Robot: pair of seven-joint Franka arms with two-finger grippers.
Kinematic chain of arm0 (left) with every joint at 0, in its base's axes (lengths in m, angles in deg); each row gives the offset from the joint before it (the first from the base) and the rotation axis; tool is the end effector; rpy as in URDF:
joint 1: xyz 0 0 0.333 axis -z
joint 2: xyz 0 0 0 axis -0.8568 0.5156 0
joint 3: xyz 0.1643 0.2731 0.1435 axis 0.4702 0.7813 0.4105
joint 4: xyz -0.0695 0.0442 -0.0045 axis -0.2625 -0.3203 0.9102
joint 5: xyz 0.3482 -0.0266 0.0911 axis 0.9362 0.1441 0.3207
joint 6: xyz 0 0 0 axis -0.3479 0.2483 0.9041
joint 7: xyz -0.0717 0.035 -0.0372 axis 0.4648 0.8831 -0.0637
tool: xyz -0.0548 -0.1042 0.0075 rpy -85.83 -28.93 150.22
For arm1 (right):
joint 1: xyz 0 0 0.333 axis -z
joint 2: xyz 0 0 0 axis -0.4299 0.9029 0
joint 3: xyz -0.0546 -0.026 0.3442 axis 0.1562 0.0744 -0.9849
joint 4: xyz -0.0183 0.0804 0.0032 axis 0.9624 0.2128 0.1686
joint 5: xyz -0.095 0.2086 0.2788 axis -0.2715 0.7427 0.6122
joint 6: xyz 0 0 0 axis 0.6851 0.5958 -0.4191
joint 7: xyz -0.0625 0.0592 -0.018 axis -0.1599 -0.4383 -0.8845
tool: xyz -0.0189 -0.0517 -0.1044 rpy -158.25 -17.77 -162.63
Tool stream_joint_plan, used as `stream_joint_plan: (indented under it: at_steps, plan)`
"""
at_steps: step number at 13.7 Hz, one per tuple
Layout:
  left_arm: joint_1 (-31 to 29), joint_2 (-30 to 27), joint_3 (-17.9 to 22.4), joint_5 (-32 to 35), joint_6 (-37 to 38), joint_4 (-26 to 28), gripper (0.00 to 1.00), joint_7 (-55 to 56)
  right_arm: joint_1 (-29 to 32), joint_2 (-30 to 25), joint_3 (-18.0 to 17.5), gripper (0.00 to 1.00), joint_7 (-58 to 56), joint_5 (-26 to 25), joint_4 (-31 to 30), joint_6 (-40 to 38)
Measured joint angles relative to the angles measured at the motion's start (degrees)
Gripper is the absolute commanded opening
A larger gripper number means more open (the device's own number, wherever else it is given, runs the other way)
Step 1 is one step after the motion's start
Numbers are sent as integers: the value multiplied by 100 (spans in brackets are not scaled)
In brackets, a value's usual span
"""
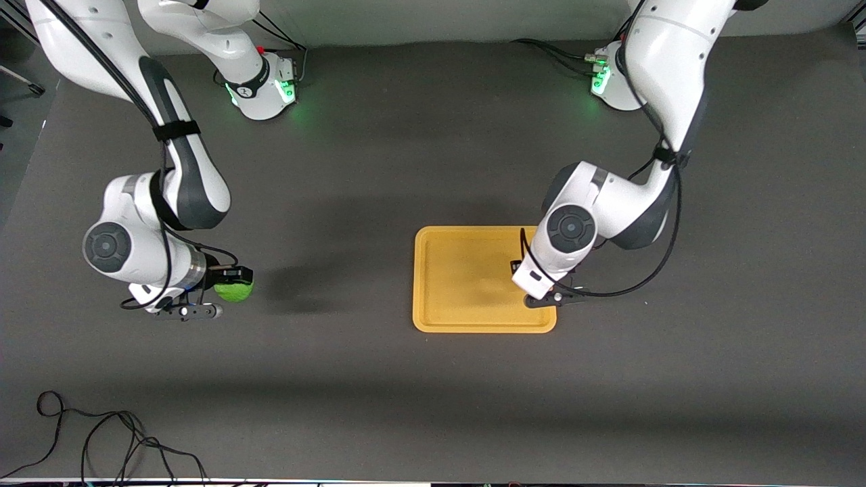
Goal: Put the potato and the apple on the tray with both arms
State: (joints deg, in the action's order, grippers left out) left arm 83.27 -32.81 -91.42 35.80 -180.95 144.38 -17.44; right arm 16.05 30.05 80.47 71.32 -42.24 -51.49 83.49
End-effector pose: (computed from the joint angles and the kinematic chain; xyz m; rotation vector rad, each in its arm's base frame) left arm 0.5751 -0.3106 0.2893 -3.0809 -0.1787 0.1612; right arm 0.5998 0.0696 0.3685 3.1344 0.0210 -0.2014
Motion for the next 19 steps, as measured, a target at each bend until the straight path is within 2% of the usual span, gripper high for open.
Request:
stream_joint_plan:
  at_steps: [2,4,6,7,11,14,16,19]
  plan:
    - [34,226,1,0,-147,-5,52,4,-129,-120,-6,30,18,377,332,-432]
    - [73,341,2,0,-182,-8,60,5,-219,-135,-13,30,27,750,531,-556]
    - [108,361,3,3,-183,-9,96,9,-451,-113,-28,30,371,887,648,-564]
    - [117,362,3,17,-183,-9,100,9,-663,-72,-38,30,688,911,714,-563]
    - [141,375,6,65,-188,-12,100,9,-1769,449,-63,30,2130,1080,1439,-477]
    - [105,273,69,73,-130,-133,100,7,-2489,1196,-62,30,3422,1090,2169,-32]
    - [-63,-100,104,73,260,-279,100,-100,-2793,1800,-60,30,3991,1090,2544,567]
    - [-447,-1089,137,72,1149,-369,100,-661,-3084,2794,-59,30,4672,1090,3170,1643]
